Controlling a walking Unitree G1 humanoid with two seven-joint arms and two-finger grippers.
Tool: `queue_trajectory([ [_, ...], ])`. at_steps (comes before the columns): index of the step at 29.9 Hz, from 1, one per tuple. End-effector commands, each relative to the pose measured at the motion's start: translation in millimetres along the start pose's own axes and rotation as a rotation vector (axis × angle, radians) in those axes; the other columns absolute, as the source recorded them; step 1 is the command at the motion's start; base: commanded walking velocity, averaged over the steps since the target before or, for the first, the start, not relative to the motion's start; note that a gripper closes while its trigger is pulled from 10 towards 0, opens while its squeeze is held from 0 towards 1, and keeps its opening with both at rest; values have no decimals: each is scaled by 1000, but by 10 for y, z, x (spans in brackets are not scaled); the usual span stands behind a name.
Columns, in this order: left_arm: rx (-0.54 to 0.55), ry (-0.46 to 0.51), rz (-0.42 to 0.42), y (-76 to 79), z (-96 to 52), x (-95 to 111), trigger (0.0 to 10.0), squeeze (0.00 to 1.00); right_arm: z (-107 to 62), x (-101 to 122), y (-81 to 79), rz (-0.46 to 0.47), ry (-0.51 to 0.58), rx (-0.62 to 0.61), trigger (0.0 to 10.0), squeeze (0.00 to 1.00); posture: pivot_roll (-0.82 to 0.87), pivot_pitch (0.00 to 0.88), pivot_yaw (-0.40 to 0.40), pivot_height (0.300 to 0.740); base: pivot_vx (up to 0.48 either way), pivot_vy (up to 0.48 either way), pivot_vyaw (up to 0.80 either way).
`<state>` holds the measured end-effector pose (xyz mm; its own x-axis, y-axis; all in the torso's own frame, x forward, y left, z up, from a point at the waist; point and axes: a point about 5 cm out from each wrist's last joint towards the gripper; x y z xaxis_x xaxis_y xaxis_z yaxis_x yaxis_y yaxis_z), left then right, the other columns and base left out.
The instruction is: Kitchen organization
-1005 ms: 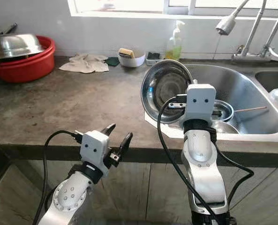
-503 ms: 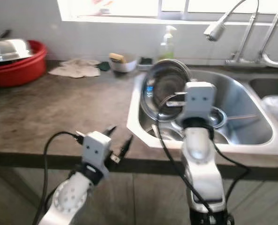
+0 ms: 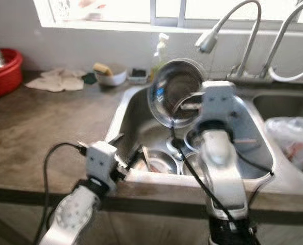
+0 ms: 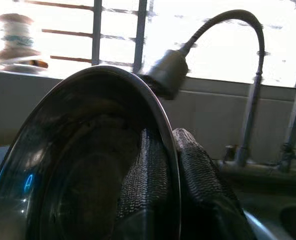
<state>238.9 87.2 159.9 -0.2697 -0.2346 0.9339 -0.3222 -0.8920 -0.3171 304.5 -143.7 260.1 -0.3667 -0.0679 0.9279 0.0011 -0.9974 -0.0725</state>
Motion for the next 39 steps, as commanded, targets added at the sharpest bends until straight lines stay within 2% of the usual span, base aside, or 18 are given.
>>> queue_trajectory([
  [1, -14, 17, -16, 55, 16, 42, 10000, 0, 20, -14, 115, -9, -17, -42, 10000, 0, 162, 66, -43, 740, 0, 0, 0],
  [11, -31, 20, -39, 123, -25, 66, 10000, 0, 397, -152, 386, -25, -178, -107, 10000, 0, 168, 84, -56, 740, 0, 0, 0],
  [16, -37, 8, -46, 153, -71, 61, 10000, 0, 502, -423, 583, 61, -355, -203, 10000, 0, 176, 103, -63, 740, 0, 0, 0],
  [22, -32, -15, -60, 179, -167, 69, 10000, 0, 494, -651, 746, 77, -505, -265, 10000, 0, 187, 149, -72, 740, 0, 0, 0],
  [25, -31, -18, -62, 184, -181, 74, 10000, 0, 478, -700, 758, 65, -542, -265, 10000, 0, 188, 159, -73, 740, 0, 0, 0],
  [28, -33, -27, -75, 213, -225, 97, 10000, 0, 428, -850, 810, 44, -646, -286, 10000, 0, 190, 189, -74, 740, 0, 0, 0],
  [31, -31, -33, -91, 227, -246, 118, 10000, 0, 387, -937, 813, 46, -694, -290, 10000, 0, 195, 204, -74, 740, 0, 0, 0],
  [39, -21, -38, -113, 226, -253, 139, 10000, 0, 382, -981, 785, 19, -715, -257, 10000, 0, 197, 211, -69, 740, 0, 0, 0],
])
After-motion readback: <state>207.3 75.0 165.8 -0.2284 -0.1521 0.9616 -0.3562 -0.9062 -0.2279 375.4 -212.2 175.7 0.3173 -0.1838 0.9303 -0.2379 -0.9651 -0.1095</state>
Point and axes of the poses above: a point about 5 cm out from each wrist's last joint towards the gripper, its own z axis pointing out of the wrist towards the gripper, its own x axis along the axis of the wrist's last joint, y = z × x, and after that the axes turned 9 degrees about z, right-handed
